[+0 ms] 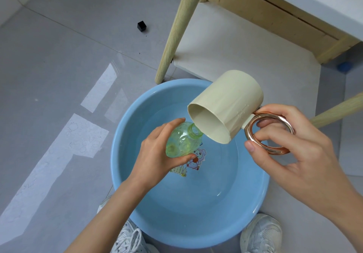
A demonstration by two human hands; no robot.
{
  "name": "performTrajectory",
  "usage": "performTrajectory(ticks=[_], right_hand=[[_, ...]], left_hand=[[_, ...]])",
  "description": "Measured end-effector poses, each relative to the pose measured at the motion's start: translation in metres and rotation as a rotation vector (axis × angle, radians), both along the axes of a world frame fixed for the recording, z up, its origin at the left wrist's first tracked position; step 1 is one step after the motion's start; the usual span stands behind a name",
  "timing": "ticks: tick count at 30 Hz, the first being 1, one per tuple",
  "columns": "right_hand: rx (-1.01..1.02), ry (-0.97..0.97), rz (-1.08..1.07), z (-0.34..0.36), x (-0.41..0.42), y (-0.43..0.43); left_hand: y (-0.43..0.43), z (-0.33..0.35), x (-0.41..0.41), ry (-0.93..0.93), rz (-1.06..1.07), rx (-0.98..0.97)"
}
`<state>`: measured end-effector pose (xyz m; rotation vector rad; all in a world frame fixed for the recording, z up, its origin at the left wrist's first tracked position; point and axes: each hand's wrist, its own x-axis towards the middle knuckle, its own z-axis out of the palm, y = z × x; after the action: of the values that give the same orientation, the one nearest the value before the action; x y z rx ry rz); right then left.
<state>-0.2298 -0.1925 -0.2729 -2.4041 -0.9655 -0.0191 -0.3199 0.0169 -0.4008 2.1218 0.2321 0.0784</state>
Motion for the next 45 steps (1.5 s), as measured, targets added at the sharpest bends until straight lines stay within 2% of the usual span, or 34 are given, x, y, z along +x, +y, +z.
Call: performTrajectory(ticks=[45], right_hand=[[-0.034,-0.087,0.024,0.0023,0.0005,0.0004]], left_hand=[[0.0001,0.0035,0.0025,0.008,0.005,-0.007]])
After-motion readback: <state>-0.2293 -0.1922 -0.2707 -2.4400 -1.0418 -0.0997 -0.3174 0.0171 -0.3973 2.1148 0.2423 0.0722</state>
